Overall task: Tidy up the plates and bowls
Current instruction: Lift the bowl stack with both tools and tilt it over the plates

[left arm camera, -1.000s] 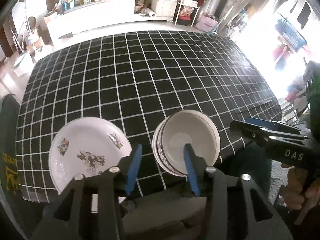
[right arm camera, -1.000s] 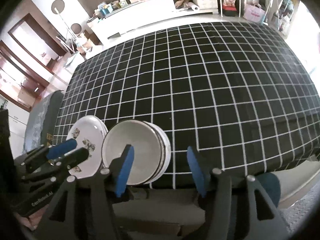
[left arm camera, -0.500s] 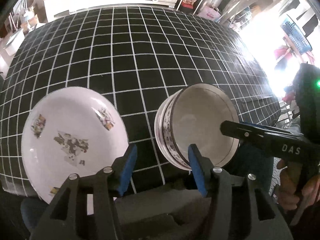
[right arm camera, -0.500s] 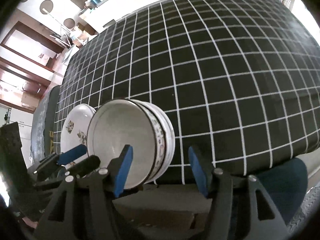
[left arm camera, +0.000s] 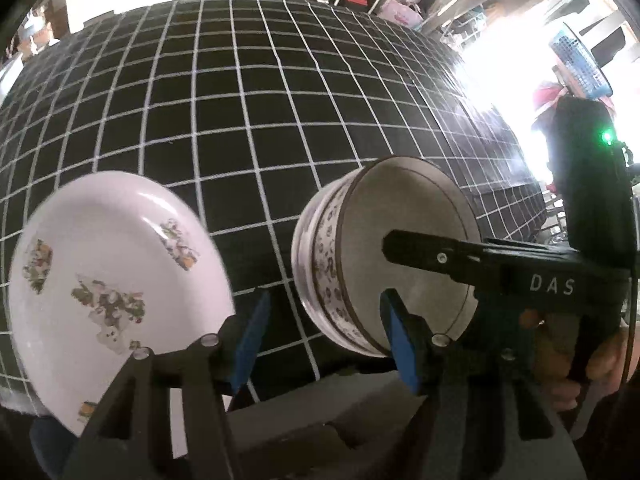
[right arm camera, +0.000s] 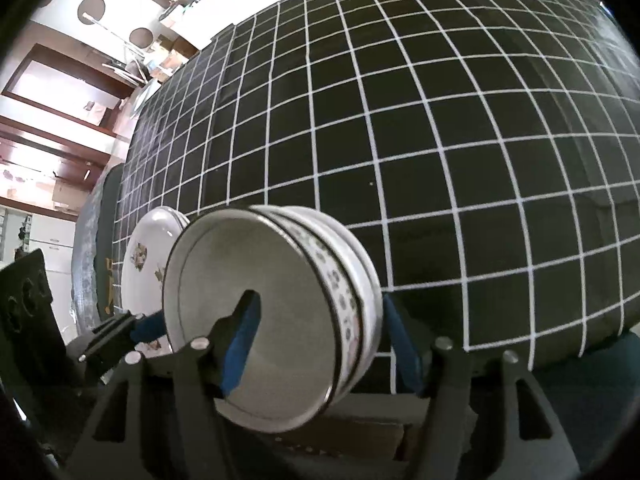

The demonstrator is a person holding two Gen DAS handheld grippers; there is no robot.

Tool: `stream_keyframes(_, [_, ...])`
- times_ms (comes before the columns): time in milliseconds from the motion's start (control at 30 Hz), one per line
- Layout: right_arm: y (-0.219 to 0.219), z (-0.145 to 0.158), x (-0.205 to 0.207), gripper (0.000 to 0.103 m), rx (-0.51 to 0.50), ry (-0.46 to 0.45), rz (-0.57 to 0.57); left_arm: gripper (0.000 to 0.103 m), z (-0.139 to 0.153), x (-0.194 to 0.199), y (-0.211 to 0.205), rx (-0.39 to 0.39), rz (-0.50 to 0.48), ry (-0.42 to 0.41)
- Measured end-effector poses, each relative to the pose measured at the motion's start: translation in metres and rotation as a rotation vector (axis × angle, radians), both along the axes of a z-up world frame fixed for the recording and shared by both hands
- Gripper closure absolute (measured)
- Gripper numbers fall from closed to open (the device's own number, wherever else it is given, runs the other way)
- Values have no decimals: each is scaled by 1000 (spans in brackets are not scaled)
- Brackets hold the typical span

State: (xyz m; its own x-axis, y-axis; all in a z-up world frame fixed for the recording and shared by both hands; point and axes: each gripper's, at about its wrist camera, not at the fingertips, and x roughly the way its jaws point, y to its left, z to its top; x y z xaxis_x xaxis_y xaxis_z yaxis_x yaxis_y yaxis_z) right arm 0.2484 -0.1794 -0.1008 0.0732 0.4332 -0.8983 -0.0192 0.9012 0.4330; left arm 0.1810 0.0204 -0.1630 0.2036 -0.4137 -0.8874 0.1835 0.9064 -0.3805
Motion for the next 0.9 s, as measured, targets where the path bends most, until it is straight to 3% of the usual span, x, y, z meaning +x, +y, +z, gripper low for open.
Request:
stream_keyframes(500, [-11,-17,6,33,38,37,8,48,-31,12,-31,-8,-32,56])
stream_keyframes(900, [-10,-16,3,29,38,18,3,40,-44,12,-66,28,-18,47])
